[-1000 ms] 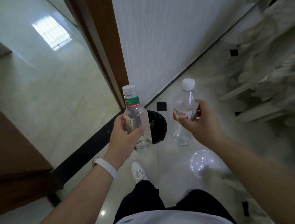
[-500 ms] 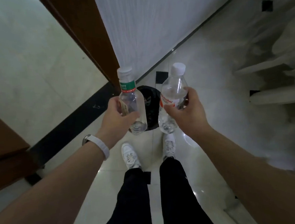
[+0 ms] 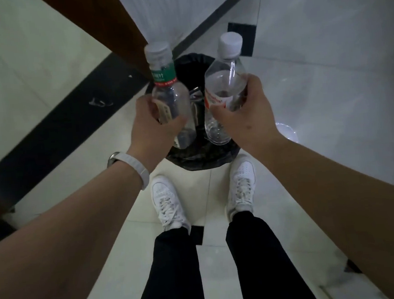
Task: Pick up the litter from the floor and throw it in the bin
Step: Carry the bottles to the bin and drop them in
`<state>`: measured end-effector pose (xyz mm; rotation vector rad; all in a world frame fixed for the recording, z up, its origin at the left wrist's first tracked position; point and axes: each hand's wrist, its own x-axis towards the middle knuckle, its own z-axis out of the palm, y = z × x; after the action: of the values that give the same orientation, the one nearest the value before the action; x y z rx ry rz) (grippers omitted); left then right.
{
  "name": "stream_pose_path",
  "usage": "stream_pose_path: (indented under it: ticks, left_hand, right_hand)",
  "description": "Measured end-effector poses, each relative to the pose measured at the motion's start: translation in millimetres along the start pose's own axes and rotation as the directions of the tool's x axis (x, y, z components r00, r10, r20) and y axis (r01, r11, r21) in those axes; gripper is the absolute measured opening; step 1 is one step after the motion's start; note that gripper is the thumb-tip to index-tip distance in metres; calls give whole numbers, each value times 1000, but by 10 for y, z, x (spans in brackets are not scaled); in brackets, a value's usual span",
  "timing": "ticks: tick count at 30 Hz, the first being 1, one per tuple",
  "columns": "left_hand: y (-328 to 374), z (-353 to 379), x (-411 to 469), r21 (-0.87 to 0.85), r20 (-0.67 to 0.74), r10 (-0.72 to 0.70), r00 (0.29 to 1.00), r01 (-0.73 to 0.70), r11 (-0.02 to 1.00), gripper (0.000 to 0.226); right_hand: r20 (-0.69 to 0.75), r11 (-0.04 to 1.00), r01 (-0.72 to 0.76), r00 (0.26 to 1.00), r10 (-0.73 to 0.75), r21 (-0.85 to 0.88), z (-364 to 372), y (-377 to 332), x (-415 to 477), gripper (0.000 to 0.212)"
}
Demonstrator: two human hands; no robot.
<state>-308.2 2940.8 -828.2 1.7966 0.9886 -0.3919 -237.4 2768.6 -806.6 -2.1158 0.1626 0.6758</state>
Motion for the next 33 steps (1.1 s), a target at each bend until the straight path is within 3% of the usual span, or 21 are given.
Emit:
stream_pose_path:
  ticks: [9,13,17,23,29,33]
  left_hand:
    - [-545,500,400,84,-8,7,1000,-6,996,75]
    - [-455,460,283,117,-39,48,998,-43,992,59]
    - [-223,299,31,246,30,153,988,-155,957,45]
    - [333,-112,-345,466,245,373,895,-446,764,54]
    - [1228,-430,-884,548,314,470,825,-562,620,52]
    - [1829,-656,-1314,544,377,578,724,-678,494,48]
  right_hand:
    - [91,995,17,996,-8,-102,388,726,416,47]
    - [106,982,63,993,-45,-178,257,742,382,50]
    - [128,951,89,990,-53,-296,-13,550,269,52]
    - [187,838,277,959,-212,-470,-537,1,-21,44]
    - [121,785,306,950,-287,-538,-1168,-746,-555,36]
    - [124,709,314,944,-307,-632,-1606,-1233,-984,42]
